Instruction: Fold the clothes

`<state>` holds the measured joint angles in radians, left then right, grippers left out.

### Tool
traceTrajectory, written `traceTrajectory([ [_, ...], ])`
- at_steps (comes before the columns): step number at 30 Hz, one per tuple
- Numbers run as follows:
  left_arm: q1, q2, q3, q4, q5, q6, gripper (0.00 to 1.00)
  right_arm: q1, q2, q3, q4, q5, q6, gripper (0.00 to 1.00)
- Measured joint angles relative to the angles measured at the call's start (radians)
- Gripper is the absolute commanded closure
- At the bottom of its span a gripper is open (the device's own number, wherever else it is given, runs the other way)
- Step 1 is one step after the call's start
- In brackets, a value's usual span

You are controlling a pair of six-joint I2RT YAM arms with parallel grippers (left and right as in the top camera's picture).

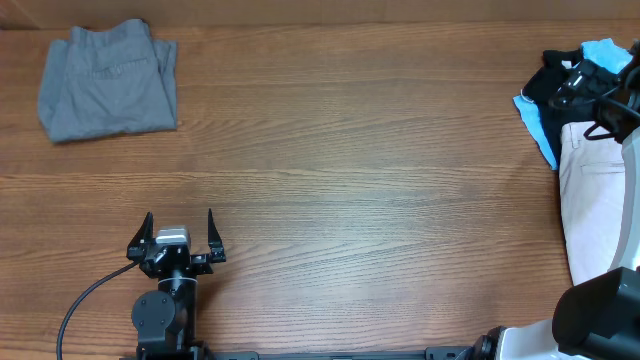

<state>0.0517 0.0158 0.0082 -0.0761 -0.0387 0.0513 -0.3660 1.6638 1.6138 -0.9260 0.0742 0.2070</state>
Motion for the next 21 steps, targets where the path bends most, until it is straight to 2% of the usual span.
traceTrajectory([
  [13,0.000,0.000,0.000,0.000,0.000,0.000,0.00,0.000,-0.092,0.000,0.015,-0.023,0.002,0.00],
  [21,0.000,0.000,0.000,0.000,0.000,0.000,0.00,0.000,-0.061,-0.013,0.026,0.126,-0.001,0.00],
])
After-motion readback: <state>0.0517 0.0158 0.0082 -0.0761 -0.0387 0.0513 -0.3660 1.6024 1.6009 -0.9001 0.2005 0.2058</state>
